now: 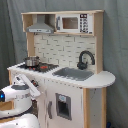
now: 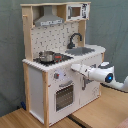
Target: Play with the kitchen
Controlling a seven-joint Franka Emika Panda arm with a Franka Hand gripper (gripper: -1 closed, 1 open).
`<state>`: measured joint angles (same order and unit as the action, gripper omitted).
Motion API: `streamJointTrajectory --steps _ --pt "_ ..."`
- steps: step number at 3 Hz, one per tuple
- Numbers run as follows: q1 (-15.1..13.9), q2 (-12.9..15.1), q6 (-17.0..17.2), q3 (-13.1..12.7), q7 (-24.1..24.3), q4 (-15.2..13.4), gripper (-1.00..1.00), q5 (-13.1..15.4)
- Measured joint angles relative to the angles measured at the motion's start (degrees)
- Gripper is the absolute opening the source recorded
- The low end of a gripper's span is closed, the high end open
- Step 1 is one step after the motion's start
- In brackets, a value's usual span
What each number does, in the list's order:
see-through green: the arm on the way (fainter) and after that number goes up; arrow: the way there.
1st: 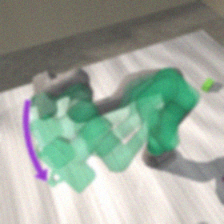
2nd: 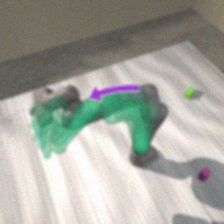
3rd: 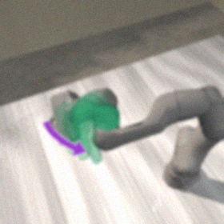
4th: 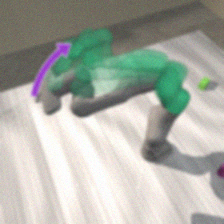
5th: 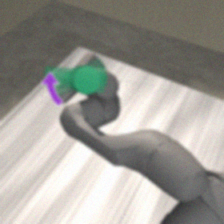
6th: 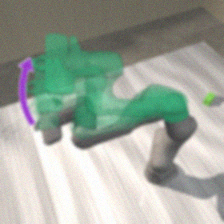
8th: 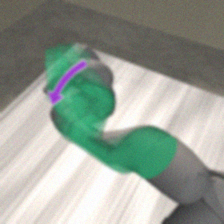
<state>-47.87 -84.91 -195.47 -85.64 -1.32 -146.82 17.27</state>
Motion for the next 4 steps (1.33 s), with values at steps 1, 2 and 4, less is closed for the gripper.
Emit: streamJointTrajectory --steps 1,2,4 --pt "0.0 0.0 -0.2 0.0 6.6 0.0 -1.0 0.0" --pt "0.0 0.0 -0.2 0.0 12.3 -0.1 -1.0 0.0" --pt "0.1 0.0 -0.5 0.1 24.6 -0.1 -1.0 0.0"
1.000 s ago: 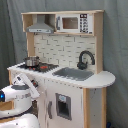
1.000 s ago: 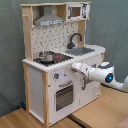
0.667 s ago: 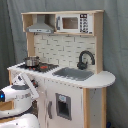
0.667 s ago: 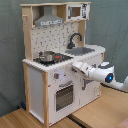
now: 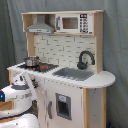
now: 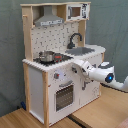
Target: Play with the kitchen
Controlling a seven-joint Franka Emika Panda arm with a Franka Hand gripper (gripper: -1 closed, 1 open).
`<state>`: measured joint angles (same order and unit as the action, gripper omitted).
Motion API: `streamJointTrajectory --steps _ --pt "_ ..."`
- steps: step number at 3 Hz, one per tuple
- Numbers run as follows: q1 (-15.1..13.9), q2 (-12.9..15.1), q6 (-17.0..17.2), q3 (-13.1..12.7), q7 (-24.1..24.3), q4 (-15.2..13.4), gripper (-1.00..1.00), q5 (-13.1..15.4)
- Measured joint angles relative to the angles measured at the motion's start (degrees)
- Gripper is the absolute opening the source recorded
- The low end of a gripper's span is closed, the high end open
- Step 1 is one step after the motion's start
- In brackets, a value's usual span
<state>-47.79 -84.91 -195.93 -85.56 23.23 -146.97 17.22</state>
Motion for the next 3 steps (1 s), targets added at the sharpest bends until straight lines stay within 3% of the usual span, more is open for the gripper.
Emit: streamJointTrajectory --steps 1,2,3 --pt "0.0 0.0 -0.2 0.0 3.9 0.0 -1.0 0.0" --pt "0.0 0.0 -0.2 0.0 3.9 0.0 1.0 0.0" --pt "4.6 -0.1 1.3 1.0 0.6 -3.1 1.0 0.1"
